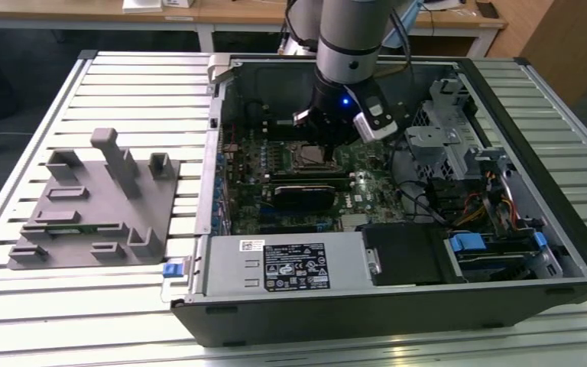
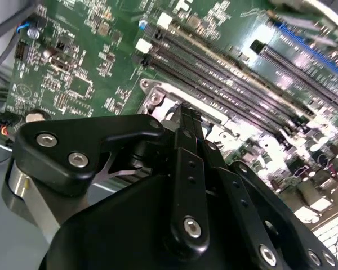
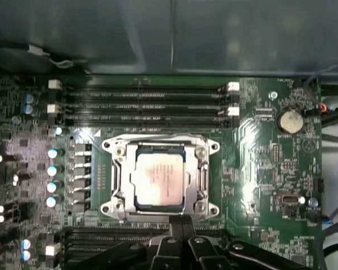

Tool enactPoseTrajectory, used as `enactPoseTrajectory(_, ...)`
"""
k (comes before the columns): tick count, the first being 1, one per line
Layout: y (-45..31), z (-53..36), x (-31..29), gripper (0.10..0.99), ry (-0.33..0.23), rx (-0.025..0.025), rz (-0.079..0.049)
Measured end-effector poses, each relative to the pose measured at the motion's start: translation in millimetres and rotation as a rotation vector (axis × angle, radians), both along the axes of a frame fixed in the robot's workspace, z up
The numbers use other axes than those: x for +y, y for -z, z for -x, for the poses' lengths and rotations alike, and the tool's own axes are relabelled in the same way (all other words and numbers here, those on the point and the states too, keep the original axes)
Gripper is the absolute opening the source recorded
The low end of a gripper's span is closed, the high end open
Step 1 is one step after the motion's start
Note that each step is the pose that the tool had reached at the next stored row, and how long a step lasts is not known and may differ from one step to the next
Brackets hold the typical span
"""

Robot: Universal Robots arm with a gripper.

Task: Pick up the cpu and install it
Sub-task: 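Install the second cpu locking lever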

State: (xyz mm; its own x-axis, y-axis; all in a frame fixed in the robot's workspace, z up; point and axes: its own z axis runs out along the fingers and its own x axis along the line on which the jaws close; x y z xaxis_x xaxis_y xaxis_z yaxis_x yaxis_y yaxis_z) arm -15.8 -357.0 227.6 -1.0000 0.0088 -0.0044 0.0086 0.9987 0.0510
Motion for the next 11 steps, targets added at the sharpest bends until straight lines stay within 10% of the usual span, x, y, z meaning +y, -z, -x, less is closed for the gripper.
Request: enactPoseTrajectory(11,-3.5,10.8,-7.1,0.122,0.000,0.0007,-0.022)
